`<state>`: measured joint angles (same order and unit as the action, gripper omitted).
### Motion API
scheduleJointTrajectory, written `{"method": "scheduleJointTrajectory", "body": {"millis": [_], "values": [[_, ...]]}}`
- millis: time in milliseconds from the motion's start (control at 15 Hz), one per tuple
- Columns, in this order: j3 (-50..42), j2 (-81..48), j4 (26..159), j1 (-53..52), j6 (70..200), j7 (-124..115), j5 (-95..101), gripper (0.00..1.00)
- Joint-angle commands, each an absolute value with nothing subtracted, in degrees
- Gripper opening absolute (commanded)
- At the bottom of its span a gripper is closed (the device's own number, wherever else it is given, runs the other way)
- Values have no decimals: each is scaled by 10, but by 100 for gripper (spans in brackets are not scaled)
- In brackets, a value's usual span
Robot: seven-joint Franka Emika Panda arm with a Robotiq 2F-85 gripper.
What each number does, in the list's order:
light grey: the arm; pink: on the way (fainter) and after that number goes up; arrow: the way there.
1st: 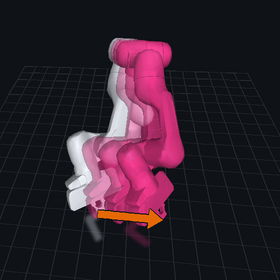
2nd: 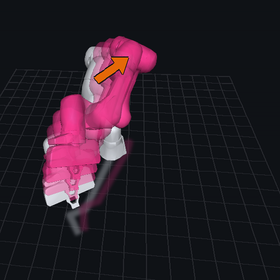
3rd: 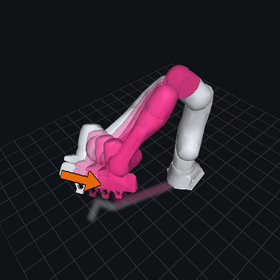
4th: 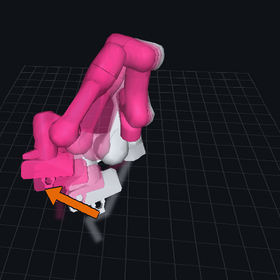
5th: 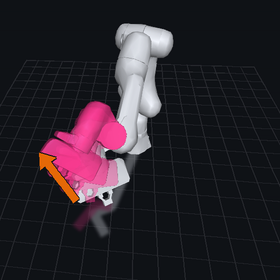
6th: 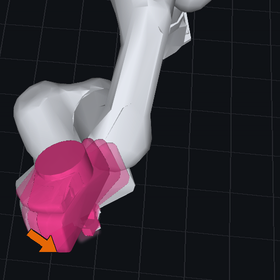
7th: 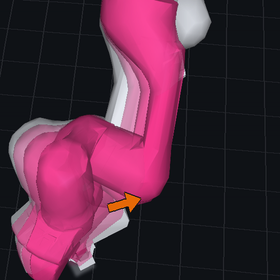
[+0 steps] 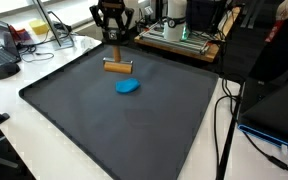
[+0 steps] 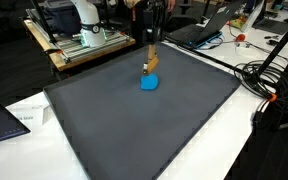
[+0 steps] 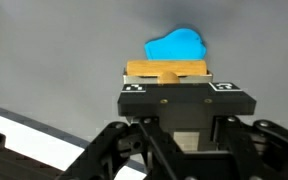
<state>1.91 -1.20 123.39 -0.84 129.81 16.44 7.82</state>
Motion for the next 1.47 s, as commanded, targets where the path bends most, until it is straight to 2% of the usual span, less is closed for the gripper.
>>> {"method": "scheduleJointTrajectory", "body": {"millis": [0,600,1400], "values": [[24,0,1234,-20,1308,68,116,22],[43,-32,1189,-46,1259,-94,182,22],[49,-179,1025,-113,1118,-164,252,22]]}}
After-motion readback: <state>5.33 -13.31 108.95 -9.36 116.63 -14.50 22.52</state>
